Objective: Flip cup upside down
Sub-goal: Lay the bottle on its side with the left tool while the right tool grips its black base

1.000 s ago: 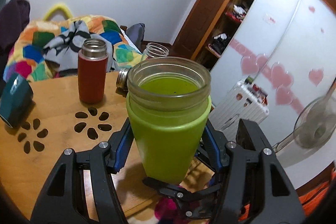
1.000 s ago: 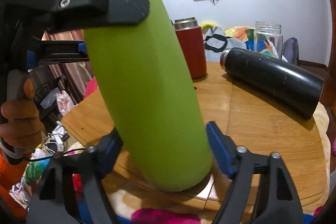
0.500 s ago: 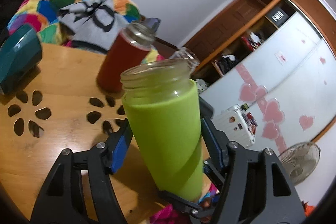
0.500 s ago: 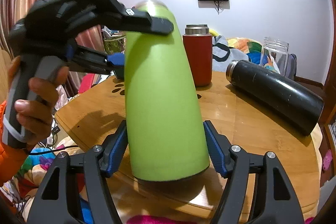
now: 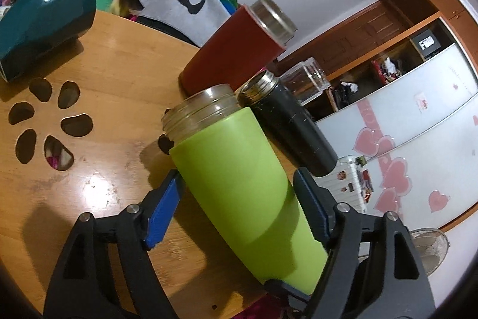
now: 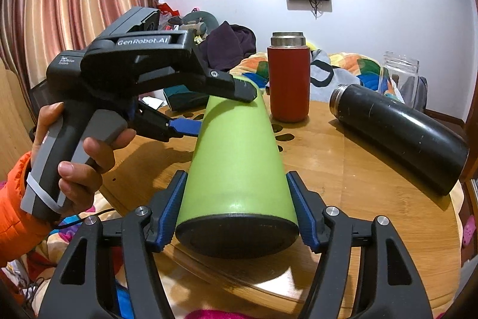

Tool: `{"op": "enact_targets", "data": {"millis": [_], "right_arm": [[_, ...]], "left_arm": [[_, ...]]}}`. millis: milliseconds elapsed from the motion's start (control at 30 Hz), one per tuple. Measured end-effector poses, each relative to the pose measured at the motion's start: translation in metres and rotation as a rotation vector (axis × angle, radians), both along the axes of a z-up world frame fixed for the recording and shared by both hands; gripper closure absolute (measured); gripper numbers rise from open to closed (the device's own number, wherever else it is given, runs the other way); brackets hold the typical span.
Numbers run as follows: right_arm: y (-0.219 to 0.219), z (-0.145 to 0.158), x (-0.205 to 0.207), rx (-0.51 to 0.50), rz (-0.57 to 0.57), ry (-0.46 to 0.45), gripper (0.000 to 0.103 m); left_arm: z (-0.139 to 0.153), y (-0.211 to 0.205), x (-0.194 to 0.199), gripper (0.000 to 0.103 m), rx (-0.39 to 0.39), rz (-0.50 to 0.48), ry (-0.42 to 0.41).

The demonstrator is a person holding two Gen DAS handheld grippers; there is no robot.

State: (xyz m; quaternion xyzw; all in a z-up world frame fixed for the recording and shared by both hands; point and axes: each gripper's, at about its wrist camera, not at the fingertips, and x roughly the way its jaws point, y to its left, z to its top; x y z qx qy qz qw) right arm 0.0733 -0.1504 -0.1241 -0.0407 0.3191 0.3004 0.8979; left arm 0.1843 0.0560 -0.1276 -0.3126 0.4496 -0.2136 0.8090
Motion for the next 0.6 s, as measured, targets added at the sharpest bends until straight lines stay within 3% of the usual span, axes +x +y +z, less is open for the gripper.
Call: {"op": "enact_targets", "data": {"millis": [133,233,400,600], "right_arm": [[-0.001,-0.001,0.002,0.001,-0.008,0.001,0.041],[-0.002,-0.001,0.003,0.009,-0.010,0.006,0.041],[-0.001,-0.001,0.002,0.000,-0.011,0.006,0.040],[-0.010,-0.011,-0.002,0.007,-0.002,0.066,0.039]], "left_arm": [[-0.002,-0.002,0.001,0.027,0.050,-0.008,0.009],[0.004,-0.006,-0.005,0.027,0.094,-0.019,-0.032],[0.030,-0.028,-0.024,0.028,0.297,-0.035,-0.188],[0.038,-0.059,-0.044,0.052,0.511,-0.098,-0.305]]}}
